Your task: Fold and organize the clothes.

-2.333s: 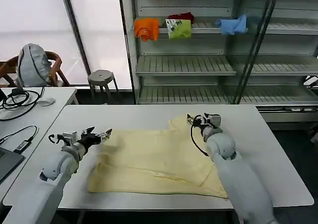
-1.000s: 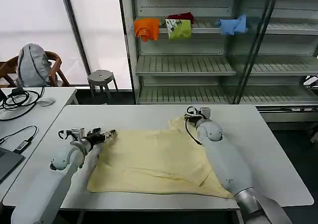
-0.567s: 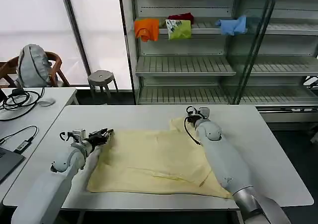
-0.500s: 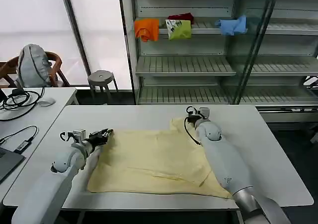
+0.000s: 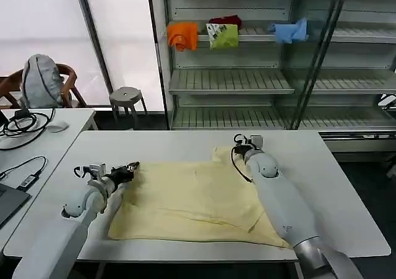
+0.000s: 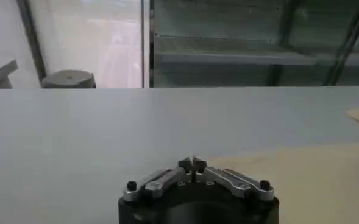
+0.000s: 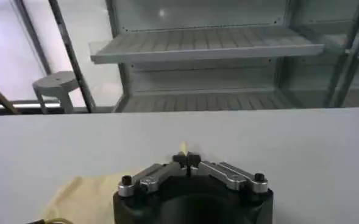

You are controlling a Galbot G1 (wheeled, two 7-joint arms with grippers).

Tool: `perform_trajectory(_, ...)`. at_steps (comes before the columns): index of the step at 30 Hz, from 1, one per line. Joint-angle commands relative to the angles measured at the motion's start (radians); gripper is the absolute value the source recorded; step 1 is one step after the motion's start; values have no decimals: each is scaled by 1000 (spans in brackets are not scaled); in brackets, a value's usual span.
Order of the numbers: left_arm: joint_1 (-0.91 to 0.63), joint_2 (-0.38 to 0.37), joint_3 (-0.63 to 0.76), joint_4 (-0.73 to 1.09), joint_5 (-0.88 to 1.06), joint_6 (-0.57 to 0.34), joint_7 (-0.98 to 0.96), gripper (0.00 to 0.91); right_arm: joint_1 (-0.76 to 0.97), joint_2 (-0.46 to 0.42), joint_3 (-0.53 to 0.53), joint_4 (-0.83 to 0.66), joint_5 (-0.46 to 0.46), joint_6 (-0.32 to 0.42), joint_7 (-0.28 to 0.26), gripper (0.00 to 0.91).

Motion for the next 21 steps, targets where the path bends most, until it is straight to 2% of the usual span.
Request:
perform_trajectory(1,36,4,-20,-73,-23,-36,-6,20,-69,-51,5,242,43,-10,15,0)
perform_trajectory(7,46,27,-39,-96,-38,-49,-3,20,-135,-86,12,327,56,-37,25,0)
perform_trajectory(21,256,45,-145,-296,-52,-54,1,20,-331,-195,93,579,93,-64,40,0)
